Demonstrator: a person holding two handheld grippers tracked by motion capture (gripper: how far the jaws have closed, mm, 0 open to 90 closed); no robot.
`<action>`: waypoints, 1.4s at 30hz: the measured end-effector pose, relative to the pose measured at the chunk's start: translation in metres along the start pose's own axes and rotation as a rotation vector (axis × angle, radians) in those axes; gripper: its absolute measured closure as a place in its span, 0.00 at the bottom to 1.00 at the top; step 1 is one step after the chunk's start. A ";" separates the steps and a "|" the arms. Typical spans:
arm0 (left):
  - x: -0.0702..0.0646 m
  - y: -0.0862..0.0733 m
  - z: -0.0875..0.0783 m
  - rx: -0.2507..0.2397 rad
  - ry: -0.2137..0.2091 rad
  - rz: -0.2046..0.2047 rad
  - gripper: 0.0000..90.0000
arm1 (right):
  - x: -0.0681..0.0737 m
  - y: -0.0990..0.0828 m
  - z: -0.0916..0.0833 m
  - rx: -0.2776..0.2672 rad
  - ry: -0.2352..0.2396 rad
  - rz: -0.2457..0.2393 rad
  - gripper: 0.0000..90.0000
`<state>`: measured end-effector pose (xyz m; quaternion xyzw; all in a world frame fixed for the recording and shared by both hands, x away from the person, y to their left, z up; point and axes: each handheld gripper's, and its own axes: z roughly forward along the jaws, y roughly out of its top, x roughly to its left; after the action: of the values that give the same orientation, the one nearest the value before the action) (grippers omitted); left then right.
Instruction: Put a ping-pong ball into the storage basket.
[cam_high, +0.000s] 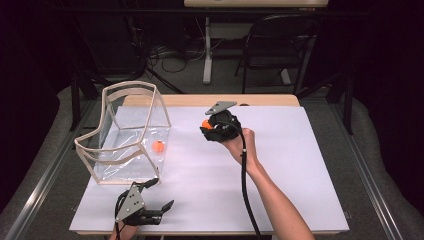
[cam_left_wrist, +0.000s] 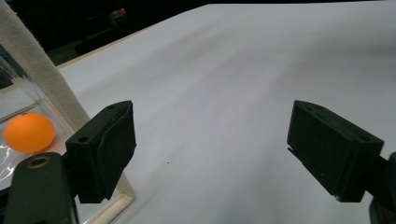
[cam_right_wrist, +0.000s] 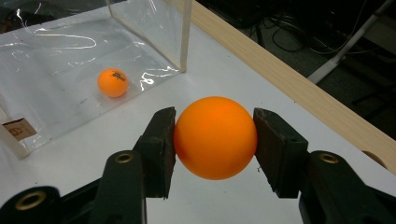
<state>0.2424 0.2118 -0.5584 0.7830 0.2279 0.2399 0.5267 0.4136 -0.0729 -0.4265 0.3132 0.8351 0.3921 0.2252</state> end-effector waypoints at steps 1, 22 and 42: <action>0.000 0.000 0.000 0.000 0.000 0.000 0.17 | 0.000 0.001 0.000 -0.001 0.001 0.000 0.56; 0.000 0.000 0.000 0.000 0.000 -0.001 0.17 | 0.002 0.018 -0.005 -0.019 0.009 -0.017 0.56; 0.001 0.000 0.000 0.000 0.001 0.001 0.17 | 0.008 0.034 -0.006 -0.031 0.020 -0.034 0.56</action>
<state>0.2426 0.2124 -0.5582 0.7829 0.2279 0.2405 0.5266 0.4160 -0.0533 -0.3964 0.2916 0.8363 0.4045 0.2281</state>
